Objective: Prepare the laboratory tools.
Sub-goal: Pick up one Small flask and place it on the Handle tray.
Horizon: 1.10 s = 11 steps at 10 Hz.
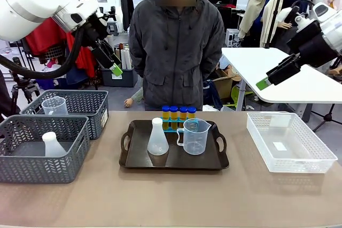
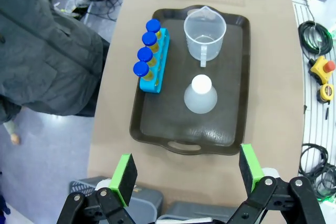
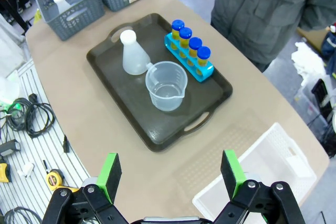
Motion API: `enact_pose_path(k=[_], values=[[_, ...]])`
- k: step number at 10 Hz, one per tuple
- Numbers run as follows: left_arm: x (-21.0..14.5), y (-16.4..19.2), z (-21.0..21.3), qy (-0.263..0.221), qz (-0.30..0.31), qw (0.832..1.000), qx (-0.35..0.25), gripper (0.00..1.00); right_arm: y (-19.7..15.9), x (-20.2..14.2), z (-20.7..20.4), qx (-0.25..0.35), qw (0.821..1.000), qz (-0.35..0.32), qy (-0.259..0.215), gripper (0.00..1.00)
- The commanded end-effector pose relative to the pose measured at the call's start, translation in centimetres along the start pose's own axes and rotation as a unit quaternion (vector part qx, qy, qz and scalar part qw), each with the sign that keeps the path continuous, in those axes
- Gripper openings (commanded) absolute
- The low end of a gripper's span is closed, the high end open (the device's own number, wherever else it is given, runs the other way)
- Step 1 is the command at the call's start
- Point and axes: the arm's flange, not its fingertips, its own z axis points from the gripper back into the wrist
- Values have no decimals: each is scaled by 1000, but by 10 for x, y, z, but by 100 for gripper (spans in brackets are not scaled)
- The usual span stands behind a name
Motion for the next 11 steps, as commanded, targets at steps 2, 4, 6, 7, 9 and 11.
enact_pose_path(k=[2,4,6,7,9,11], values=[[-1,1,3,0,0,1000,-2,100,-1,1,0,9,1000,-3,-9,100],[-1,1,3,0,0,1000,-2,100,-1,1,0,9,1000,-3,-9,100],[-1,1,3,0,0,1000,-2,100,-1,1,0,9,1000,-3,-9,100],[-1,1,3,0,0,1000,-2,100,-1,1,0,9,1000,-3,-9,100],[-1,1,3,0,0,1000,-2,100,-1,1,0,9,1000,-3,-9,100],[-1,1,3,0,0,1000,-2,100,-1,1,0,9,1000,-3,-9,100]])
